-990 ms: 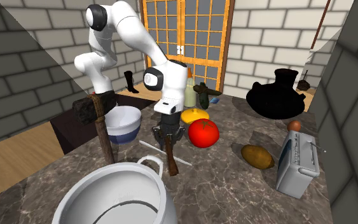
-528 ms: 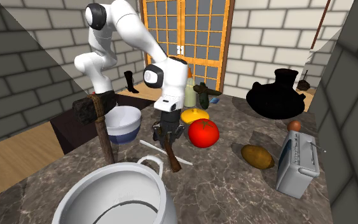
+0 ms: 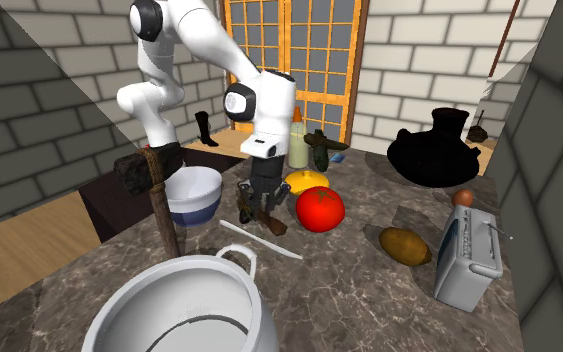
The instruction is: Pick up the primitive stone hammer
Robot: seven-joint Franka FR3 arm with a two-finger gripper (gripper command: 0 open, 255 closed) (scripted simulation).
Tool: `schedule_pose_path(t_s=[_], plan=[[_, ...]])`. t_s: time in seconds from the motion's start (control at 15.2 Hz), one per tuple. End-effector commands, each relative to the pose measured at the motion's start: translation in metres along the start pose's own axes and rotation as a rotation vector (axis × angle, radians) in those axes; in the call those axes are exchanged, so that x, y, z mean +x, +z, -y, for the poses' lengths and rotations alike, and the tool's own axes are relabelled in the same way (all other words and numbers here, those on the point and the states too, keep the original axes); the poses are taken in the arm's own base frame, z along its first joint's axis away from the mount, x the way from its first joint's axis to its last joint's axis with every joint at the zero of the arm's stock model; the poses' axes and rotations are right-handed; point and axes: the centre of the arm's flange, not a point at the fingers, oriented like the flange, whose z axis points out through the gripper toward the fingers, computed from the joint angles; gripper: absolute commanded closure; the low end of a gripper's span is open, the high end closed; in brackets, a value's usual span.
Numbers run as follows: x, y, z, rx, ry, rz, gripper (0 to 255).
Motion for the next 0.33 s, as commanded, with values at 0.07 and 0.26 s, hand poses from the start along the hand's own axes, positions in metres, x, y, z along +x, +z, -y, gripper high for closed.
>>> schedule_pose_path(t_s=[0.07,0.26], plan=[[0.003,-0.016,-0.003,0.000,0.000,0.000,255],[0.004,-0.022,-0.004,0.000,0.000,0.000,255]])
